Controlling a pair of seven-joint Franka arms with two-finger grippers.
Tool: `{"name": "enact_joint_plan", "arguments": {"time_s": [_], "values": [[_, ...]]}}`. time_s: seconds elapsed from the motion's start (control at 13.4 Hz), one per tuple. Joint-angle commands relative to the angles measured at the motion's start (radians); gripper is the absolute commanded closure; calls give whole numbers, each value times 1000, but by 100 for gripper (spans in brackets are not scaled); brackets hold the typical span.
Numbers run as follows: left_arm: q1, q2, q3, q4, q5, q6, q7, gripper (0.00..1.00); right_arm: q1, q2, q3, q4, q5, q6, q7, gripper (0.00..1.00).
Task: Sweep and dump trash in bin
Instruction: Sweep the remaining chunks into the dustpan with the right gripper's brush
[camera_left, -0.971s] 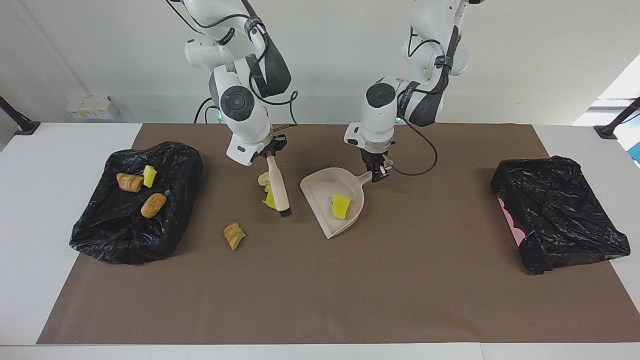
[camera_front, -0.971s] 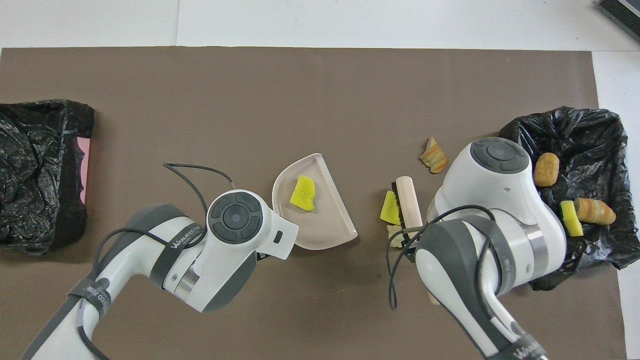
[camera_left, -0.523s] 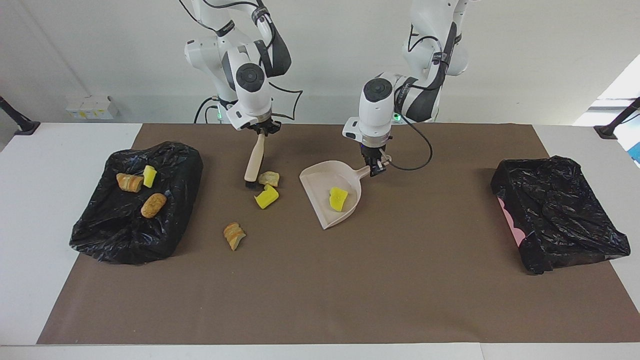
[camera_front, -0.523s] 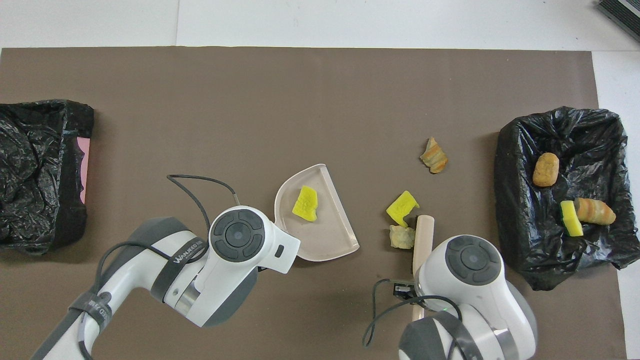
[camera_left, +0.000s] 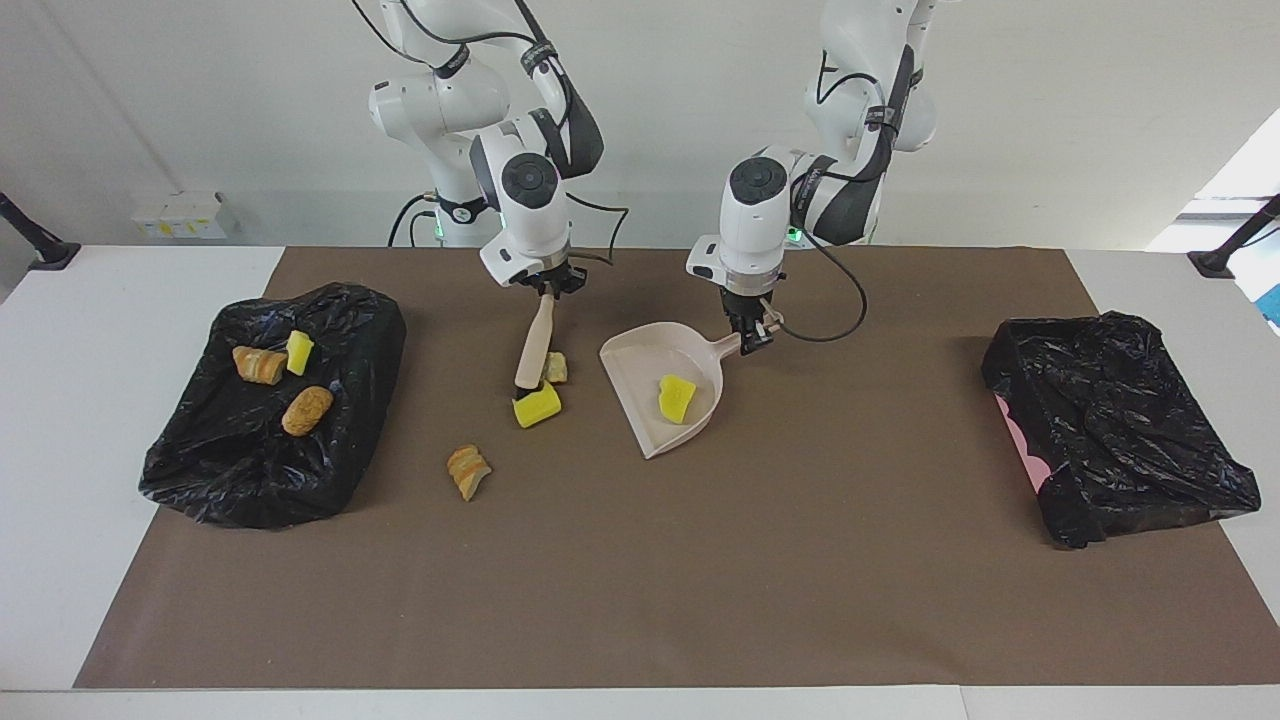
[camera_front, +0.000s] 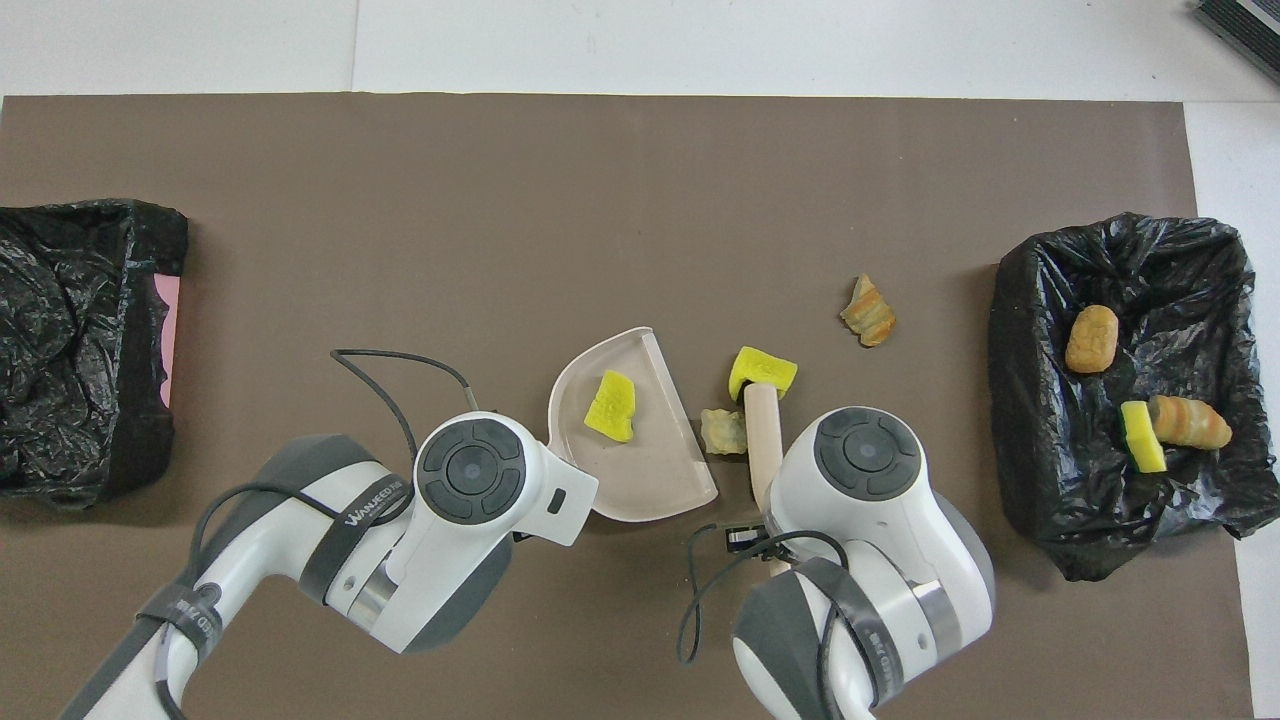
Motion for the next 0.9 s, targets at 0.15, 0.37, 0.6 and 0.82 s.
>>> {"name": "enact_joint_plan", "arguments": {"time_s": [0.15,0.37,0.6,0.82], "values": [[0,-28,6,-36,1,24,-13,100,74,0,11,78,121,-32,-195,100],[2,-28,6,-36,1,23,-48,100,30,2,-1,163,110,-139,-242,100],[2,-28,6,-36,1,23,-111,100,-84,11,-2,191,37,-161,-231,100],[2,-28,6,-35,1,23,-152,100,-199,57,-2,218,-176,-161,-229,100]]}}
